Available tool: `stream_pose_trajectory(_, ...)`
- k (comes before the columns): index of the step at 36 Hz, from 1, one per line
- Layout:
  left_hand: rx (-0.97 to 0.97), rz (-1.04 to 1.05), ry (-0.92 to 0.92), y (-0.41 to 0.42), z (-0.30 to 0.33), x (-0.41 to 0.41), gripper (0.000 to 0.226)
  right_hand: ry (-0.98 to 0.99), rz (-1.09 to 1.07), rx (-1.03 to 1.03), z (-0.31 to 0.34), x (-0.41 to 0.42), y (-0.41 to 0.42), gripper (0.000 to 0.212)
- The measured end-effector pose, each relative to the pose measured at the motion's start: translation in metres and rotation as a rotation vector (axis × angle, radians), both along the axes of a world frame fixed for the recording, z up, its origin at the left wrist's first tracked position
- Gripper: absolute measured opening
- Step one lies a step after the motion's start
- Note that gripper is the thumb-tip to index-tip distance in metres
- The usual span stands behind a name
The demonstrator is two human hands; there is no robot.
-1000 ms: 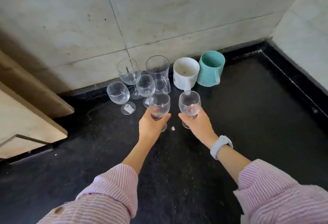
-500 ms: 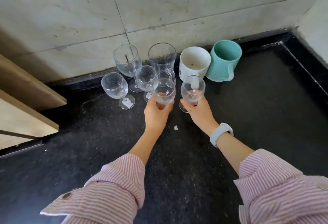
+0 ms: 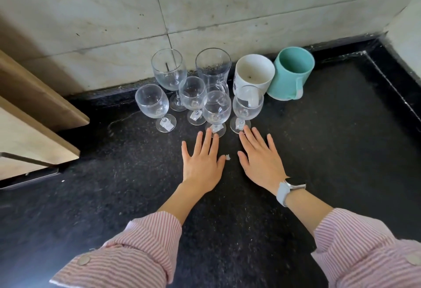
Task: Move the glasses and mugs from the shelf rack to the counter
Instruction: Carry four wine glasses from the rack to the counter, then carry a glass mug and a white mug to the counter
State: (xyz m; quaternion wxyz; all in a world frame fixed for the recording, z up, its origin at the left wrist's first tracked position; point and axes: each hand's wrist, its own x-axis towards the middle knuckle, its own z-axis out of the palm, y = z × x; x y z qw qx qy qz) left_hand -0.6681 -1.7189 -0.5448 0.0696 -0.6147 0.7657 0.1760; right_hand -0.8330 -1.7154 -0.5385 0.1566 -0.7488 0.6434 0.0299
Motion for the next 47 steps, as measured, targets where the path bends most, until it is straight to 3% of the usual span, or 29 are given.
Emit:
stream_pose_trajectory(8,0.031,0.014,0.019,-0.003,0.009,0.002,0.06,0.018,0.006,0.08,0.012,0.003,-0.002,0.056)
stream_pose_trajectory(17,-0.001,0.196,0.085,0.034,0.051,0.051,0.055,-0.174,-0.038,0.101,0.053,0.038,0.022,0.045)
stream_pose_trajectory(26,-0.199,0.547,0.1,0.123,0.143,0.169,0.051,-0.265,0.347,-0.005,0.123,0.158,0.059,0.04)
stream_pose_trajectory(35,-0.5,0.928,-0.065,0.346,0.237,0.283,0.044,-0.48,0.795,-0.08,0.221,0.315,0.202,0.039)
stream_pose_trajectory(39,-0.638,1.148,-0.131,0.488,0.27,0.305,0.04,-0.575,0.986,-0.11,0.26,0.365,0.314,0.036)
stream_pose_trajectory(47,-0.723,1.553,-0.372,0.771,0.313,0.293,0.041,-0.719,1.436,-0.115,0.31,0.438,0.566,0.031)
